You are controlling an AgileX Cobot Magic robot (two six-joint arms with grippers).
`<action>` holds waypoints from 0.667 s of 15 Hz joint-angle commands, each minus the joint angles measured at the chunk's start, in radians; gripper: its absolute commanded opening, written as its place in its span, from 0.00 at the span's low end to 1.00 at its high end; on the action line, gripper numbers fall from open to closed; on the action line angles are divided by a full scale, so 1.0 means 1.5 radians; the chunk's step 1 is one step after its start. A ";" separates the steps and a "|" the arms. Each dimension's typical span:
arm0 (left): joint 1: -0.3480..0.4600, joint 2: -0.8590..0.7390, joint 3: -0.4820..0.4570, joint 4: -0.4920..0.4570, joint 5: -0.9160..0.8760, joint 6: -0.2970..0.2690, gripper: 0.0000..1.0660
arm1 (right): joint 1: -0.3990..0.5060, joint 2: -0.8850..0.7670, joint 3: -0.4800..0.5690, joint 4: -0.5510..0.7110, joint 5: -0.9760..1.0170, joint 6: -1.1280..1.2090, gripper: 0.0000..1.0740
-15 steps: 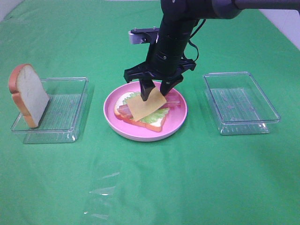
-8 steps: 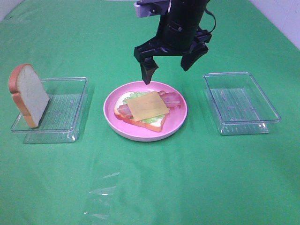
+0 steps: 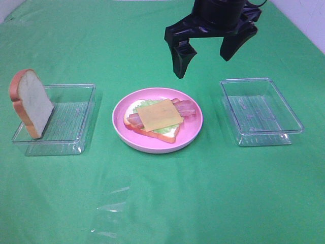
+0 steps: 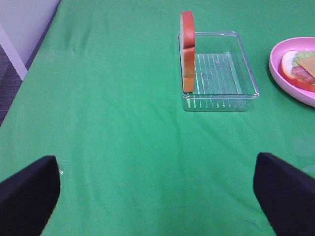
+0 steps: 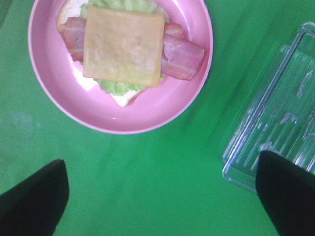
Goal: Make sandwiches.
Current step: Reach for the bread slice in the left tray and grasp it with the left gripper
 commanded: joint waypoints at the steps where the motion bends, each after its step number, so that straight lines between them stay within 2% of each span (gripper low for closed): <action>1: 0.002 -0.002 0.003 -0.003 -0.003 -0.001 0.94 | 0.001 -0.069 0.077 0.009 0.079 -0.006 0.92; 6: 0.002 -0.002 0.003 -0.003 -0.003 -0.001 0.94 | 0.001 -0.230 0.269 0.015 0.079 -0.001 0.92; 7: 0.002 -0.002 0.003 -0.003 -0.003 -0.001 0.94 | 0.001 -0.312 0.353 0.015 0.079 -0.001 0.92; 10: 0.002 -0.002 0.003 -0.003 -0.003 -0.001 0.94 | 0.001 -0.429 0.471 0.020 0.076 -0.001 0.92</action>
